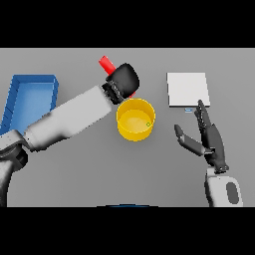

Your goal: Pick up the red beaker and tilt it to pour out 1 green nut into yellow bowl. Pick up the yellow bowl and place it on the metallic measuring scale.

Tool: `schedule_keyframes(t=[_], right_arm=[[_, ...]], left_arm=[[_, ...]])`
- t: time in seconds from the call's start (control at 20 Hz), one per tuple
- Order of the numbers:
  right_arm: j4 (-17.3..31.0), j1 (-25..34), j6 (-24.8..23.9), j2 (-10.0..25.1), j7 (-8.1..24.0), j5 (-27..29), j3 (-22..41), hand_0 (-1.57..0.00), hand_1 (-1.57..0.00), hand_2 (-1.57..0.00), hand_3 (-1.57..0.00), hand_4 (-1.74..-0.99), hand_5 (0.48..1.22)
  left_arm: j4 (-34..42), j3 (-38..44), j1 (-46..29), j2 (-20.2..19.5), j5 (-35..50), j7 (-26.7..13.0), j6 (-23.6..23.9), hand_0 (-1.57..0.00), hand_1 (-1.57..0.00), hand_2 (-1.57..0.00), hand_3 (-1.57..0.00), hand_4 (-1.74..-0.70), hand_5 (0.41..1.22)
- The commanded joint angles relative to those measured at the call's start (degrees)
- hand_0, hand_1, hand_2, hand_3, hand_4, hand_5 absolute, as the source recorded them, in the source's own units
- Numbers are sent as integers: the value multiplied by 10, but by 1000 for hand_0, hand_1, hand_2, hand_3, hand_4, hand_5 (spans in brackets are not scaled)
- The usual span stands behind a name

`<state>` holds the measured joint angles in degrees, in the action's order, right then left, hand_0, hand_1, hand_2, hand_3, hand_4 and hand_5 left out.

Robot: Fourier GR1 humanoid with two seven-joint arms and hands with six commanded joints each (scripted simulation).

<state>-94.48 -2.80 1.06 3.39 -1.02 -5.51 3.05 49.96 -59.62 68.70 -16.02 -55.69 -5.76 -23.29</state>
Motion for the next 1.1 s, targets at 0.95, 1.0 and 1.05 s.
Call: schedule_keyframes(t=[0.95, 1.0, 1.05], right_arm=[[9, 1, -10, 3, -16, -19, 2, 1, 1, 1, 1, -1226, 587], [6, 0, -11, -1, -19, -19, 4, 1, 1, 1, 1, -1222, 590], [7, -3, -7, 1, -27, -16, 3, 1, 1, 1, 1, -1219, 595]], left_arm=[[-50, -147, 126, 21, -40, 33, -40, -1571, -1571, -1571, -1570, -1738, 1189], [-61, -136, 140, 19, -31, 36, -27, -1571, -1571, -1571, -1571, -1738, 1159], [-70, -135, 152, 13, -32, 29, -16, -1571, -1571, -1571, -1571, -1738, 1171]])
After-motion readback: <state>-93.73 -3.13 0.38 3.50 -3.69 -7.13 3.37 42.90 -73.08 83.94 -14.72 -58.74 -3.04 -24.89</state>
